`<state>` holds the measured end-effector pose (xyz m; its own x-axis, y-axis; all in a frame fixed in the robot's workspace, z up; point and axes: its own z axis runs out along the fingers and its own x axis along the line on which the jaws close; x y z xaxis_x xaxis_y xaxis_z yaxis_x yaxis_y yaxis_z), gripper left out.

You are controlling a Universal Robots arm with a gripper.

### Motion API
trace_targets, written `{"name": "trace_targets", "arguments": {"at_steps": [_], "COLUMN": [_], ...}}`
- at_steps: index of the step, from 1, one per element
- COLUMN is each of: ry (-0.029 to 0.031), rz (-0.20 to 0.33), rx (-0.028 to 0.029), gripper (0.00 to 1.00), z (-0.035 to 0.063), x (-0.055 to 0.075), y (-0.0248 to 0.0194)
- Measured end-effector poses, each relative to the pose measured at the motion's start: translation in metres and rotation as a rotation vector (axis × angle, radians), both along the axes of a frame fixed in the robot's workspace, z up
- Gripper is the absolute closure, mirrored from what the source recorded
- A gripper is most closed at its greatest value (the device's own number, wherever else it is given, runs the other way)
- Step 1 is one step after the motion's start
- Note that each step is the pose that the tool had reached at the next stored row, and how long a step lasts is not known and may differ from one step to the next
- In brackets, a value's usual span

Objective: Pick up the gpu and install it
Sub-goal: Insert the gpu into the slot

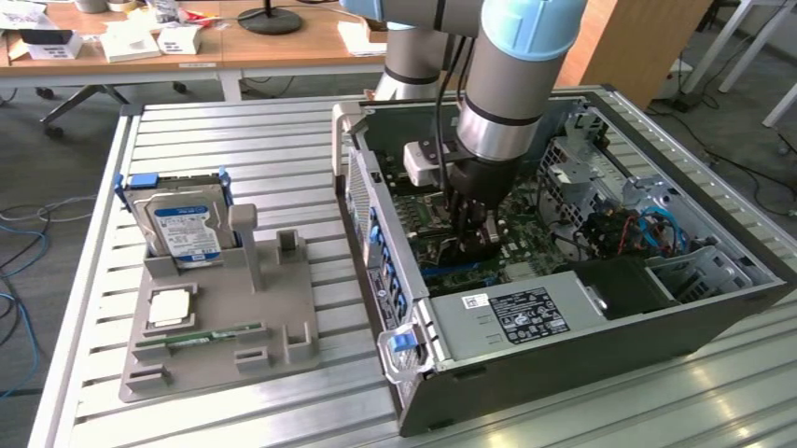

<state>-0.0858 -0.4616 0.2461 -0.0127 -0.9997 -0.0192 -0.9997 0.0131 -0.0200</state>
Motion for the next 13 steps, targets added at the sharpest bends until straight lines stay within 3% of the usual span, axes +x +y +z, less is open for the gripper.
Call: {"name": "trace_targets", "arguments": {"at_steps": [13], "ry": [-0.0018], "rz": [0.000], "rx": [-0.0003], "gripper": [0.74], "z": [-0.0007], "x": [-0.0008], "y": [0.0001]}}
